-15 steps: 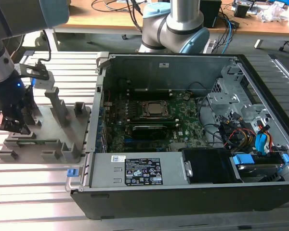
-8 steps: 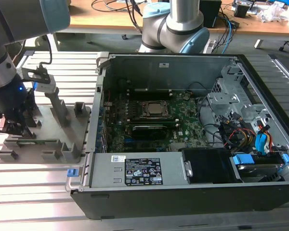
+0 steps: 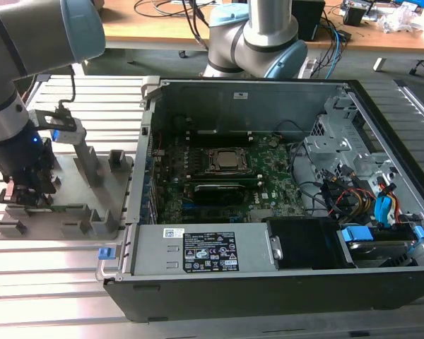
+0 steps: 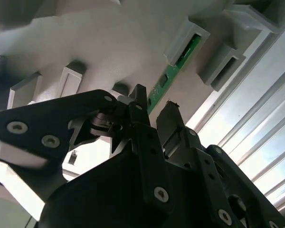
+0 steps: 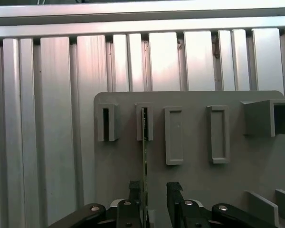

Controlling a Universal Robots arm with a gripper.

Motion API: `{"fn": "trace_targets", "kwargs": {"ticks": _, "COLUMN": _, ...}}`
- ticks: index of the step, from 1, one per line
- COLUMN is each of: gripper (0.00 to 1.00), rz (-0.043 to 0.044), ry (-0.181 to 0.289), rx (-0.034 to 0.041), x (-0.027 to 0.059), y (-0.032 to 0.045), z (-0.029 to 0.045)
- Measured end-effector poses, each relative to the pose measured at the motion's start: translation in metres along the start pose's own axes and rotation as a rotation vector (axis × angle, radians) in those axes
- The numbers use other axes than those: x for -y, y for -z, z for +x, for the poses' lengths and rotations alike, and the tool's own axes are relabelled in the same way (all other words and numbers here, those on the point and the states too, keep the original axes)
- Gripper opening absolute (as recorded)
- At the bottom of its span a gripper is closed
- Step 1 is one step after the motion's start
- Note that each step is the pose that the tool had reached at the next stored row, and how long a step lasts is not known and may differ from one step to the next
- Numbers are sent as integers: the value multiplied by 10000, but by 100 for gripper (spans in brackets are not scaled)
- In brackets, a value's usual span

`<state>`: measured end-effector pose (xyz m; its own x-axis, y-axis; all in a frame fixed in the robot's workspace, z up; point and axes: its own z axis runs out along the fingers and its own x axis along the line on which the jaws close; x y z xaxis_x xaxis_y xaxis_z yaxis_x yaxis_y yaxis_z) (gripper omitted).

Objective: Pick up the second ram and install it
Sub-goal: 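Pick up the second ram and move it above second insertion slot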

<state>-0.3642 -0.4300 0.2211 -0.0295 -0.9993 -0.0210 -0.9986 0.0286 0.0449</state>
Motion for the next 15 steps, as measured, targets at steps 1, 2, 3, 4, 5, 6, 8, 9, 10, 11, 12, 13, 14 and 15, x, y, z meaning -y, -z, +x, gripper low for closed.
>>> {"fn": "trace_targets", "kwargs": {"ticks": 1, "gripper": 36, "rz": -2, "ry": 101, "rx": -5, "x": 1, "y": -13, "z": 1}}
{"fn": "trace_targets", "kwargs": {"ticks": 2, "gripper": 36, "rz": -4, "ry": 121, "rx": -7, "x": 2, "y": -49, "z": 1}}
{"fn": "trace_targets", "kwargs": {"ticks": 3, "gripper": 36, "rz": -4, "ry": 121, "rx": -7, "x": 0, "y": -90, "z": 5}}
{"fn": "trace_targets", "kwargs": {"ticks": 4, "gripper": 36, "rz": -4, "ry": 121, "rx": 0, "x": -6, "y": -126, "z": 18}}
{"fn": "trace_targets", "kwargs": {"ticks": 5, "gripper": 36, "rz": -3, "ry": 123, "rx": 13, "x": -10, "y": -143, "z": 35}}
{"fn": "trace_targets", "kwargs": {"ticks": 6, "gripper": 36, "rz": -4, "ry": 125, "rx": 51, "x": -13, "y": -175, "z": 85}}
{"fn": "trace_targets", "kwargs": {"ticks": 8, "gripper": 36, "rz": -9, "ry": 133, "rx": 249, "x": -13, "y": -190, "z": 87}}
{"fn": "trace_targets", "kwargs": {"ticks": 9, "gripper": 36, "rz": -10, "ry": 132, "rx": 265, "x": -13, "y": -198, "z": 87}}
{"fn": "trace_targets", "kwargs": {"ticks": 10, "gripper": 36, "rz": -11, "ry": 133, "rx": 264, "x": -13, "y": -201, "z": 89}}
{"fn": "trace_targets", "kwargs": {"ticks": 11, "gripper": 36, "rz": -11, "ry": 134, "rx": 265, "x": -12, "y": -204, "z": 89}}
{"fn": "trace_targets", "kwargs": {"ticks": 12, "gripper": 36, "rz": -11, "ry": 134, "rx": 265, "x": -12, "y": -209, "z": 89}}
{"fn": "trace_targets", "kwargs": {"ticks": 13, "gripper": 36, "rz": -7, "ry": 134, "rx": 267, "x": -11, "y": -219, "z": 89}}
{"fn": "trace_targets", "kwargs": {"ticks": 14, "gripper": 36, "rz": -9, "ry": 134, "rx": 266, "x": -11, "y": -224, "z": 90}}
{"fn": "trace_targets", "kwargs": {"ticks": 15, "gripper": 36, "rz": -11, "ry": 134, "rx": 264, "x": -11, "y": -226, "z": 90}}
